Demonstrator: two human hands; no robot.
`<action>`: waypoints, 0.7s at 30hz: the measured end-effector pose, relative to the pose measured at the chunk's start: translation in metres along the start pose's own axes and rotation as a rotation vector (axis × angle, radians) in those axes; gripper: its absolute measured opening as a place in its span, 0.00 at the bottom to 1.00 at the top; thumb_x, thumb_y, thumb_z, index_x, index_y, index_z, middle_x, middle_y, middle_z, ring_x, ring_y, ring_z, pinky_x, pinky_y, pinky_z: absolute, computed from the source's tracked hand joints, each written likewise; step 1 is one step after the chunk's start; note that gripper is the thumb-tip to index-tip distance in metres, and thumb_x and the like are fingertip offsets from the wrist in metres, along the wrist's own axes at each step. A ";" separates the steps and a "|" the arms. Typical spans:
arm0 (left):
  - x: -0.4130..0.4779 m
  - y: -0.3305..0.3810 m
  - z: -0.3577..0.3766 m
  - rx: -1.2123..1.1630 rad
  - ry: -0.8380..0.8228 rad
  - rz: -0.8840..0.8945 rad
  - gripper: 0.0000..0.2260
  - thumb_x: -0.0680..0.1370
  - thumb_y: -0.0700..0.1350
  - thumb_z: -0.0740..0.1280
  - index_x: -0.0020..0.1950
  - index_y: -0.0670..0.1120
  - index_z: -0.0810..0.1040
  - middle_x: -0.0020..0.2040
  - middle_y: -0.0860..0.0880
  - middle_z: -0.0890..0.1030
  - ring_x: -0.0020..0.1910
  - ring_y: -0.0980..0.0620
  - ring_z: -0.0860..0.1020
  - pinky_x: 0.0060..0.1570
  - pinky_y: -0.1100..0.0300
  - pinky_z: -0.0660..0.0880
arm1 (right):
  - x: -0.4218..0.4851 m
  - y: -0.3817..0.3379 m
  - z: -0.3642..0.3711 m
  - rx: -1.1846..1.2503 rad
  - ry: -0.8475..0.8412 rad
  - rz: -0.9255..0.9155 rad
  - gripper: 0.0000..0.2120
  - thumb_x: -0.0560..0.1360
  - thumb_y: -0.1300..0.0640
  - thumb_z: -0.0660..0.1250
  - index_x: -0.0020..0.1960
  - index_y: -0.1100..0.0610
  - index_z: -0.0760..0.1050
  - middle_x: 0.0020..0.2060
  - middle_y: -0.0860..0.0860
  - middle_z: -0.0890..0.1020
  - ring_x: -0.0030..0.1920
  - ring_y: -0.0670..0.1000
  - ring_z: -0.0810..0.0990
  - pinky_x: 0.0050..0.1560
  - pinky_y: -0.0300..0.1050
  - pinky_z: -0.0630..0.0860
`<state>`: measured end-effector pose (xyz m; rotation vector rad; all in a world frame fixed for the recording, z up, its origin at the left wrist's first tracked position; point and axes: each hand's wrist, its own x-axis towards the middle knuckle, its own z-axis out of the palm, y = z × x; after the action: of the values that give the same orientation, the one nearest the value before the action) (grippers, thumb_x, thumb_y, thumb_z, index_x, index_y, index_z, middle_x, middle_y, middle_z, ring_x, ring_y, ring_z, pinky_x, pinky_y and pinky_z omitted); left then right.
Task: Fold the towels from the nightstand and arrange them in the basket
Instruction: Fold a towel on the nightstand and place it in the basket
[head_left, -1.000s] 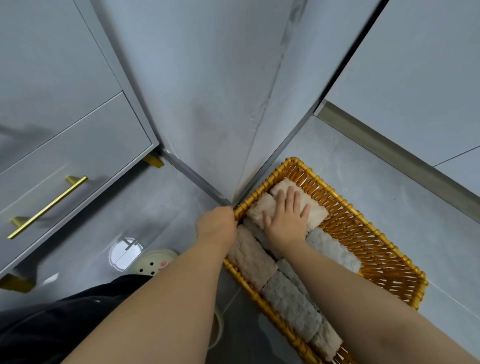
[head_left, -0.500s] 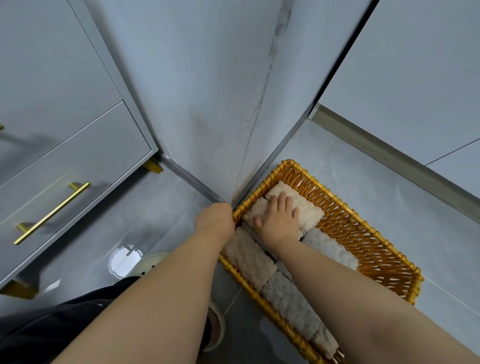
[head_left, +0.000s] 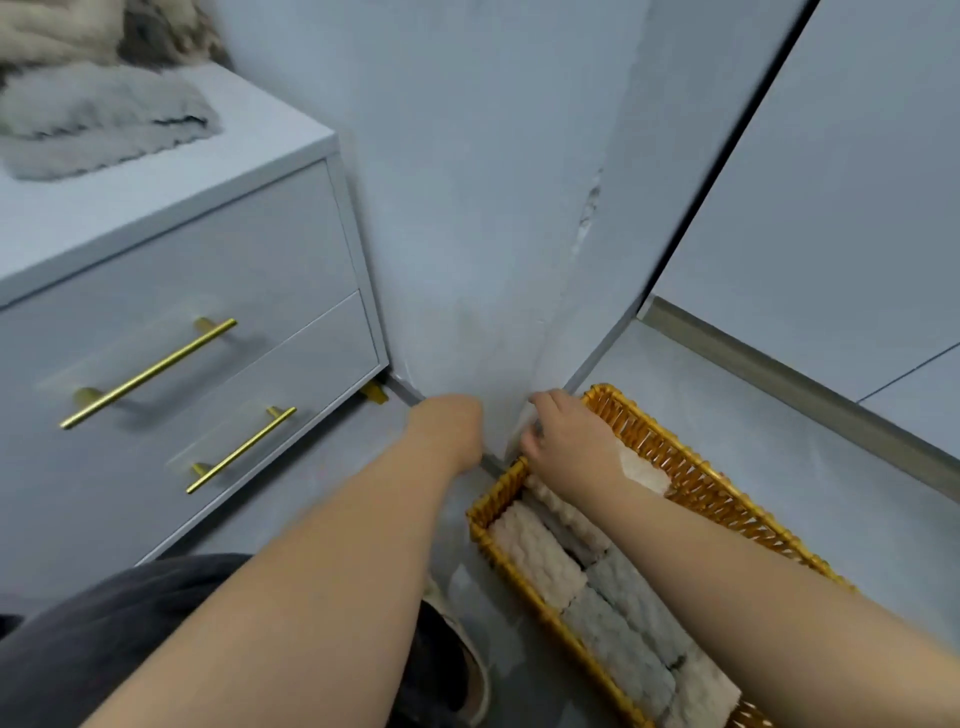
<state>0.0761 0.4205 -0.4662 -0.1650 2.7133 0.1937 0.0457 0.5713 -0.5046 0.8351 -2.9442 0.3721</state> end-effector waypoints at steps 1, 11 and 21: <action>-0.006 -0.006 -0.011 0.027 0.029 -0.006 0.13 0.78 0.38 0.59 0.62 0.42 0.74 0.60 0.42 0.76 0.58 0.43 0.76 0.52 0.53 0.74 | 0.002 -0.009 -0.006 0.013 0.019 -0.012 0.16 0.72 0.54 0.56 0.50 0.62 0.78 0.42 0.56 0.81 0.41 0.57 0.80 0.33 0.49 0.78; -0.077 -0.090 -0.119 0.177 0.405 -0.082 0.14 0.78 0.41 0.58 0.63 0.45 0.74 0.59 0.44 0.77 0.61 0.44 0.71 0.53 0.52 0.71 | 0.053 -0.128 -0.086 0.224 0.190 -0.154 0.18 0.78 0.55 0.59 0.67 0.59 0.70 0.59 0.55 0.78 0.57 0.57 0.77 0.51 0.50 0.74; -0.160 -0.203 -0.166 0.081 0.798 -0.254 0.17 0.78 0.44 0.60 0.67 0.44 0.72 0.65 0.45 0.73 0.65 0.45 0.66 0.60 0.53 0.67 | 0.117 -0.249 -0.138 0.327 0.380 -0.288 0.17 0.75 0.57 0.61 0.64 0.60 0.73 0.58 0.56 0.78 0.60 0.56 0.73 0.57 0.50 0.70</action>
<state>0.1854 0.2081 -0.2725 -0.6853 3.4300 -0.0832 0.0756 0.3401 -0.3036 1.0653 -2.4060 0.8937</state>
